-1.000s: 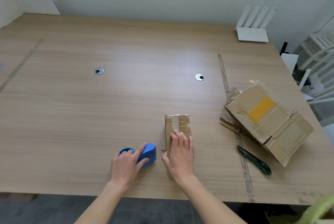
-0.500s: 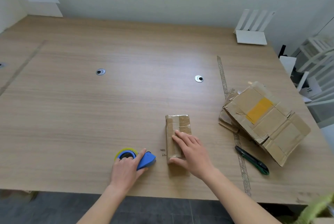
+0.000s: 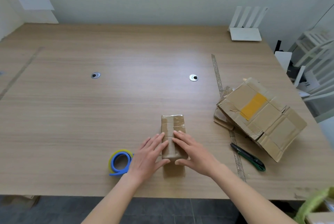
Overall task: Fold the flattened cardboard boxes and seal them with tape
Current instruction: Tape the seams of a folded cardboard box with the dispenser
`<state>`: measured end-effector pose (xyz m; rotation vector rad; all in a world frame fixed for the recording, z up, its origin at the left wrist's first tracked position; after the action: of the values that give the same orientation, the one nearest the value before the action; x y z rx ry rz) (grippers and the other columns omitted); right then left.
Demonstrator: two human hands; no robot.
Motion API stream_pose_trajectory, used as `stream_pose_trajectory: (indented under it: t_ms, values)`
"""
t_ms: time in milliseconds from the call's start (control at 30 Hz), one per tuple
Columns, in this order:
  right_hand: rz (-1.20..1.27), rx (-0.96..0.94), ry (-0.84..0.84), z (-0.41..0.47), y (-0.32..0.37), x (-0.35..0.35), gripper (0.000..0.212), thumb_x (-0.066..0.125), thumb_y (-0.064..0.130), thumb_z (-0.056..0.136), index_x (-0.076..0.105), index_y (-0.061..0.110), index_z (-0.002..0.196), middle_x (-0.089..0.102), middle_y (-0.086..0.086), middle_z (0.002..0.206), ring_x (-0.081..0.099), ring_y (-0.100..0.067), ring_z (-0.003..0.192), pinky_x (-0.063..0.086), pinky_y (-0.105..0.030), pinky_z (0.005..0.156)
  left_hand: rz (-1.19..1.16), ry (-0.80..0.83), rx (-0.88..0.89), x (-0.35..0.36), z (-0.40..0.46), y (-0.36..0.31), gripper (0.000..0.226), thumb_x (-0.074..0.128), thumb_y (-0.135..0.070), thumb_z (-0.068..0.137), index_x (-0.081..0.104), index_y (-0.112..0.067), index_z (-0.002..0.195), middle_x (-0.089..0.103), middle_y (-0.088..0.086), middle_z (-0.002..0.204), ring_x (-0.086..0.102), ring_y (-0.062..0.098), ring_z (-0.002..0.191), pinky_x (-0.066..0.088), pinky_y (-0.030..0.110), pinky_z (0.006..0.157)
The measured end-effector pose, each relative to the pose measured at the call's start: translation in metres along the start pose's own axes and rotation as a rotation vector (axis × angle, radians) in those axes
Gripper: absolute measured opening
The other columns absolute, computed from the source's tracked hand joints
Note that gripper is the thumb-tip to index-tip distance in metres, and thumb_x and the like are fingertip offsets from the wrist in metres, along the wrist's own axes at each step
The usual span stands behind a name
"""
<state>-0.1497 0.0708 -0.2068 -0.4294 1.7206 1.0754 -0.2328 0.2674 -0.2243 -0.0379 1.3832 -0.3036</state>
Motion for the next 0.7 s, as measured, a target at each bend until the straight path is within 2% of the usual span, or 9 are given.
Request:
stream_pose_trajectory:
  t_ms: [100,233,300,433,500,567,633,700]
  values:
    - [-0.103,-0.030,-0.028,-0.007,-0.021,-0.005,0.072,0.064,0.053,0.091,0.040,0.027,0.155,0.023,0.014,0.165,0.007,-0.007,0.155,0.005,-0.030,0.126,-0.063,0.019,0.006,0.005,0.002,-0.002,0.064,0.061,-0.057,0.086,0.053,-0.024,0.139,0.034,-0.006,0.159,0.038,0.012,0.142,0.040,0.035,0.113]
    - [-0.156,-0.097,-0.055,-0.006,-0.032,0.004,0.074,0.072,0.054,0.085,0.050,0.024,0.148,0.039,0.008,0.160,0.033,-0.013,0.149,0.038,-0.036,0.118,-0.081,-0.006,0.043,0.002,0.005,0.000,0.070,0.079,-0.052,0.073,0.060,-0.021,0.132,0.044,-0.003,0.153,0.053,0.014,0.130,0.050,0.033,0.102]
    - [-0.220,-0.150,-0.082,-0.005,-0.034,0.006,0.075,0.073,0.057,0.082,0.054,0.021,0.145,0.046,0.004,0.156,0.042,-0.017,0.144,0.046,-0.037,0.112,-0.083,-0.001,0.055,0.002,0.006,-0.001,0.071,0.083,-0.051,0.070,0.061,-0.020,0.129,0.046,-0.002,0.151,0.056,0.015,0.126,0.053,0.035,0.098]
    - [-0.260,-0.131,-0.050,-0.005,-0.036,0.003,0.077,0.060,0.067,0.084,0.047,0.026,0.148,0.042,0.007,0.158,0.039,-0.015,0.146,0.042,-0.039,0.115,-0.155,0.053,-0.028,0.001,0.007,-0.004,0.072,0.082,-0.050,0.070,0.057,-0.023,0.132,0.039,-0.009,0.155,0.055,0.014,0.127,0.056,0.035,0.091]
    - [-0.262,-0.123,0.008,-0.005,-0.035,-0.003,0.083,0.051,0.073,0.084,0.042,0.027,0.152,0.035,0.007,0.162,0.032,-0.014,0.150,0.030,-0.037,0.122,-0.217,0.090,-0.096,-0.004,0.008,-0.004,0.071,0.077,-0.057,0.073,0.053,-0.030,0.134,0.030,-0.019,0.158,0.051,0.011,0.130,0.057,0.035,0.089]
    - [-0.259,-0.125,0.050,-0.006,-0.036,-0.013,0.085,0.050,0.074,0.083,0.039,0.026,0.153,0.028,0.007,0.165,0.028,-0.015,0.151,0.023,-0.032,0.120,-0.267,0.108,-0.139,-0.010,0.011,-0.002,0.070,0.070,-0.066,0.074,0.052,-0.035,0.134,0.022,-0.023,0.160,0.049,0.008,0.130,0.056,0.034,0.087]
    - [-0.216,-0.108,0.075,-0.008,-0.041,-0.023,0.081,0.062,0.065,0.083,0.040,0.029,0.152,0.027,0.007,0.166,0.033,-0.016,0.148,0.031,-0.032,0.118,-0.285,0.131,-0.157,-0.014,0.013,-0.001,0.068,0.066,-0.069,0.076,0.050,-0.038,0.135,0.015,-0.025,0.161,0.047,0.007,0.131,0.055,0.033,0.089]
    - [-0.191,-0.098,0.076,-0.008,-0.043,-0.027,0.076,0.073,0.054,0.081,0.044,0.031,0.148,0.035,0.007,0.162,0.043,-0.017,0.142,0.044,-0.036,0.111,-0.281,0.174,-0.155,-0.015,0.016,-0.001,0.067,0.063,-0.070,0.078,0.048,-0.042,0.137,0.010,-0.028,0.160,0.045,0.006,0.134,0.052,0.031,0.093]
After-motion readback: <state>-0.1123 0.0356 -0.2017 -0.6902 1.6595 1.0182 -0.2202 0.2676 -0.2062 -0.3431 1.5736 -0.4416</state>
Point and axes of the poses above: each hand's wrist, its own z-axis towards the middle knuckle, its own x-axis out of the palm, y = z × x, the point moved 3 cm from there along z, towards the middle knuckle
